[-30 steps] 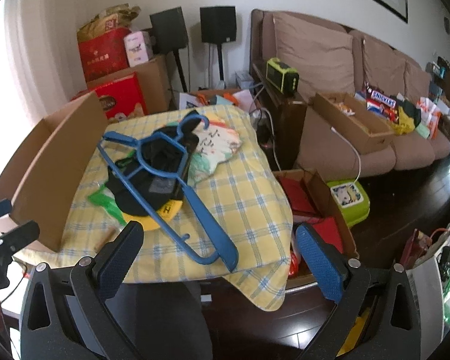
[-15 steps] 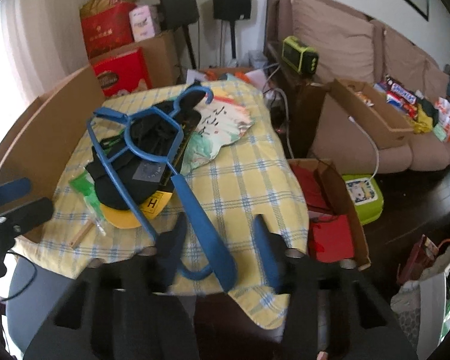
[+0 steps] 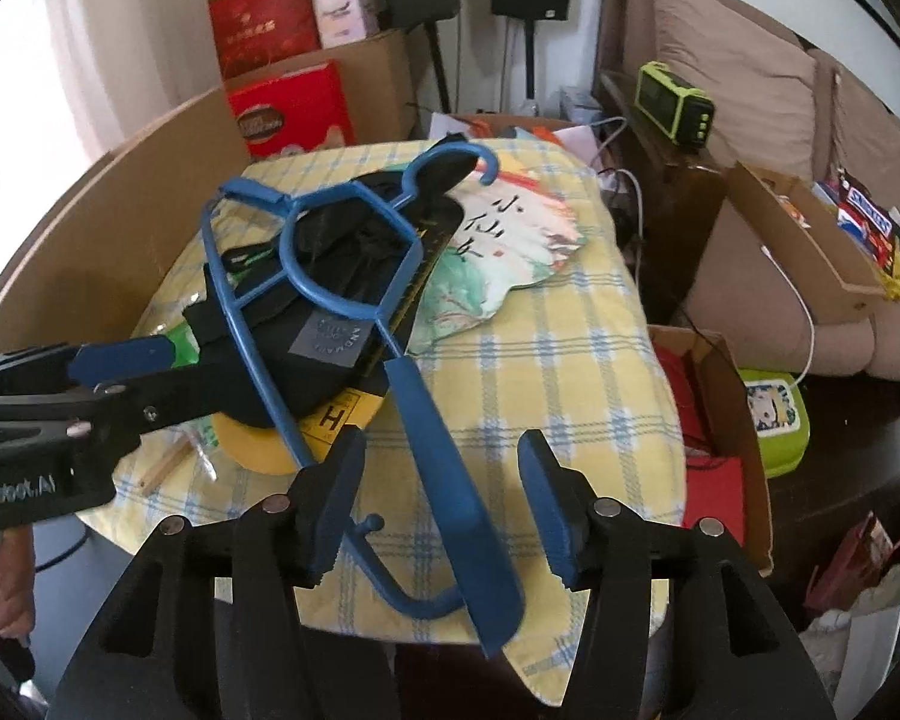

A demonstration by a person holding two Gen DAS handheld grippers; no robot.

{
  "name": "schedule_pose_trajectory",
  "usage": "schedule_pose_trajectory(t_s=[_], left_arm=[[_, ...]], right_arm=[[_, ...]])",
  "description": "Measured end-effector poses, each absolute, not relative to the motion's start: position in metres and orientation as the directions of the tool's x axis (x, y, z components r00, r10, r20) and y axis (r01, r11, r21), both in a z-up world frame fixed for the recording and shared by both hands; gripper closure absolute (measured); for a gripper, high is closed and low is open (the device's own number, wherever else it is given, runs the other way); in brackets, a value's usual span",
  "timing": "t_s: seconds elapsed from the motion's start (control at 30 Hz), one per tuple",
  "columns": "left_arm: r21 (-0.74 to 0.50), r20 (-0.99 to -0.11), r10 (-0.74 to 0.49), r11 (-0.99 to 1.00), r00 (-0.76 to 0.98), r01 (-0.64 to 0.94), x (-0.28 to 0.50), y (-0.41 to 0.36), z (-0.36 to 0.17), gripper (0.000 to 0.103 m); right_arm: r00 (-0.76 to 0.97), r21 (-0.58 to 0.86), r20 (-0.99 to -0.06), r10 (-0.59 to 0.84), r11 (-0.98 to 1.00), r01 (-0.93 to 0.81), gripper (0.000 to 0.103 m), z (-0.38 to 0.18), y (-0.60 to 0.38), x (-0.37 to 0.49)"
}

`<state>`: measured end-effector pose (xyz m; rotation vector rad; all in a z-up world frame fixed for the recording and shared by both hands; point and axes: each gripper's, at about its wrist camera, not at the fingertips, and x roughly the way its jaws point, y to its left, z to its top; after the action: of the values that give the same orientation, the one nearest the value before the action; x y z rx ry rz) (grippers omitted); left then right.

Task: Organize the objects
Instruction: 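Close the right gripper on the blue hanger's hook stem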

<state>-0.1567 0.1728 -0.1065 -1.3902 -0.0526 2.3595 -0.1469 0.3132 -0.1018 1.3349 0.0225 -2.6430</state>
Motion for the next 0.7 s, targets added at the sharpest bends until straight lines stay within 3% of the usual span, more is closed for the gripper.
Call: schedule_pose_trajectory(t_s=[0.27,0.33,0.43,0.6,0.7], left_arm=[[-0.24,-0.843,0.354,-0.921,-0.405,-0.307,-0.162,0.18,-0.117,0.045],[-0.244,-0.841,0.359,-0.92,-0.405,-0.308,-0.163,0.18,-0.117,0.045],[-0.257,-0.837,0.369,-0.917,-0.404,-0.305,-0.164,0.179,-0.118,0.045],[-0.295,-0.83,0.398,-0.908,-0.391,-0.299,-0.166,0.173,-0.118,0.046],[-0.278,-0.834,0.381,-0.915,-0.398,-0.294,-0.167,0.171,-0.116,0.068]], right_arm=[[-0.542,0.077,-0.821,-0.18,-0.975,0.207,0.051,-0.114,0.309,-0.163],[-0.527,0.106,-0.824,-0.209,-0.97,0.22,0.068,-0.115,0.307,-0.164],[-0.512,0.155,-0.819,-0.259,-0.959,0.236,0.086,-0.113,0.306,-0.164],[-0.511,0.201,-0.801,-0.313,-0.944,0.263,0.087,-0.106,0.298,-0.156],[-0.514,0.235,-0.784,-0.348,-0.933,0.274,0.087,-0.1,0.294,-0.151]])
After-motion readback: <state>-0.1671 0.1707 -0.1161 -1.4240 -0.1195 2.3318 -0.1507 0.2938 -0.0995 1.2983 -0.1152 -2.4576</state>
